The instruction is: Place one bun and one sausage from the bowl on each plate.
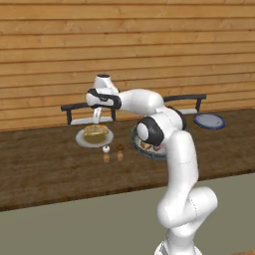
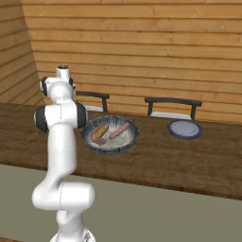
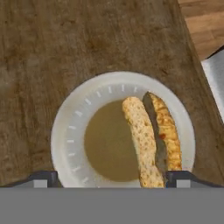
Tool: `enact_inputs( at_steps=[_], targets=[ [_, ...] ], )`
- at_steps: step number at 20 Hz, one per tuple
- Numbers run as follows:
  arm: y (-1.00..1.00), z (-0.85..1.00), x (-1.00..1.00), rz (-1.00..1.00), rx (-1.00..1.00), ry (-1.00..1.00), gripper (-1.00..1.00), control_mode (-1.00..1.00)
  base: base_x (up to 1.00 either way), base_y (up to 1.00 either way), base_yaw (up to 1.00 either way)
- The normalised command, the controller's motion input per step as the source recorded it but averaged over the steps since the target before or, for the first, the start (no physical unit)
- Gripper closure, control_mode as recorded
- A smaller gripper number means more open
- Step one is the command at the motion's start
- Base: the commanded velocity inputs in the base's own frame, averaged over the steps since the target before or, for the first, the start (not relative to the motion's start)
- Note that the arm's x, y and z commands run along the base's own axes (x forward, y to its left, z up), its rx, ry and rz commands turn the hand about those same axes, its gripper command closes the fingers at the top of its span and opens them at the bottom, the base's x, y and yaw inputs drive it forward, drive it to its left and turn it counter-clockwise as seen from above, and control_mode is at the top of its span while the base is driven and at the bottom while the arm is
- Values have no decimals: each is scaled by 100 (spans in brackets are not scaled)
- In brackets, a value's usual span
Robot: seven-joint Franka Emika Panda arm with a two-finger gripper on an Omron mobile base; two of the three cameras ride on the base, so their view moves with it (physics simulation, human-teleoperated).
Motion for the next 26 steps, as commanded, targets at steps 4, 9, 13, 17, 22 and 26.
enact_inputs(
  at_steps=[4,9,13,17,22,26],
  targets=[
    [-61,28,-100,-45,1,11,-100,-100,0,0,0],
    [-50,9,-71,-61,1,11,-100,-100,0,0,0],
    [-36,2,-38,-73,7,9,-100,-100,0,0,0],
    [-26,10,-17,-80,3,2,-100,-100,0,0,0],
    [-21,8,0,-86,0,0,-100,-100,0,0,0],
    [-25,20,-5,-68,-22,-14,-100,-100,0,0,0]
  ],
)
